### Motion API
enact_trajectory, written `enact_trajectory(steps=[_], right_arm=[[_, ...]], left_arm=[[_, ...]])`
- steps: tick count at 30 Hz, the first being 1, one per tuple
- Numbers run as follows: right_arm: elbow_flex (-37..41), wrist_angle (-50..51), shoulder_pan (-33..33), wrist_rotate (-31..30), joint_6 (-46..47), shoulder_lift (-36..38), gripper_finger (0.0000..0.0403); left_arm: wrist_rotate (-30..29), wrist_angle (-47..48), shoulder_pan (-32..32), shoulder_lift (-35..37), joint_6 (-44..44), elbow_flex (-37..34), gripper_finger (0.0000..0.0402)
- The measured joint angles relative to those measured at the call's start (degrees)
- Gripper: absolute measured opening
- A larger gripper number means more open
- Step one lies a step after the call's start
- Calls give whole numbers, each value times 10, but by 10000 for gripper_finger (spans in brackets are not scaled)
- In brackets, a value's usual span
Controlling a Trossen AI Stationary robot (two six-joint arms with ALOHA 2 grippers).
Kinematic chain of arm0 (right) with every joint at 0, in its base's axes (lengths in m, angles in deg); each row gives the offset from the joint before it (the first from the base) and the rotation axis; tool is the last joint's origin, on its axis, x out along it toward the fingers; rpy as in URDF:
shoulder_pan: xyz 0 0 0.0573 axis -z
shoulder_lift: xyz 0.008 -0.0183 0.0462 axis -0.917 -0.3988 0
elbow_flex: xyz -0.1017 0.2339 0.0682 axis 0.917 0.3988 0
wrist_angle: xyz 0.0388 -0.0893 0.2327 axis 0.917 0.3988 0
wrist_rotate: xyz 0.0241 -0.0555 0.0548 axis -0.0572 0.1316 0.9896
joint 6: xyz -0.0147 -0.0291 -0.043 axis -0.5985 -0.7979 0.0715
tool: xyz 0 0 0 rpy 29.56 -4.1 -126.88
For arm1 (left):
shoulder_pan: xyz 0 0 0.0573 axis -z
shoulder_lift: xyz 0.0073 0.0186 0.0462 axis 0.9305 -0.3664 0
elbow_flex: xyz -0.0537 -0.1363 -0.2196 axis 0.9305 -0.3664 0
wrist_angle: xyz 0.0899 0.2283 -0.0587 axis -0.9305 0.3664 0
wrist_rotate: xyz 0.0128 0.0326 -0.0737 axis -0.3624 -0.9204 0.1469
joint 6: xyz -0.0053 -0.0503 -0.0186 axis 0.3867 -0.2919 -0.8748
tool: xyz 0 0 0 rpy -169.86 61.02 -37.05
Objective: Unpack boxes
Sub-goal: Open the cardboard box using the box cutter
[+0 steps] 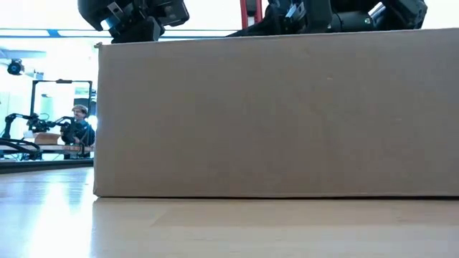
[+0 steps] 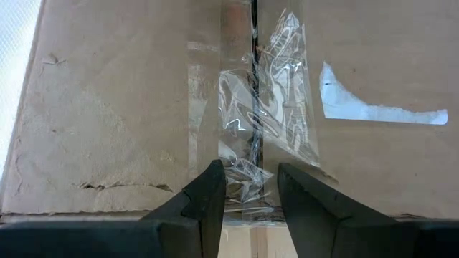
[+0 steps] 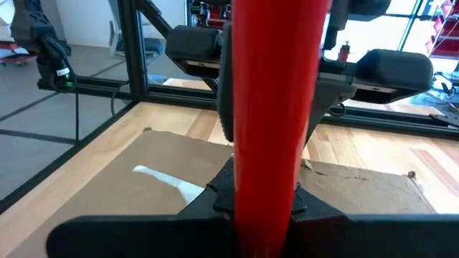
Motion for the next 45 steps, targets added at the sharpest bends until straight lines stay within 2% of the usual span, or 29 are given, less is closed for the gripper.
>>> enact_trajectory(steps=[39,45], right_arm=[[0,75,-4,2,72,1,5],[0,81,-4,4,72,1,5]], left_arm=[[-1,-1,-6,0,-22,-6,117],[-2,-8,-6,0,7,-3,117]])
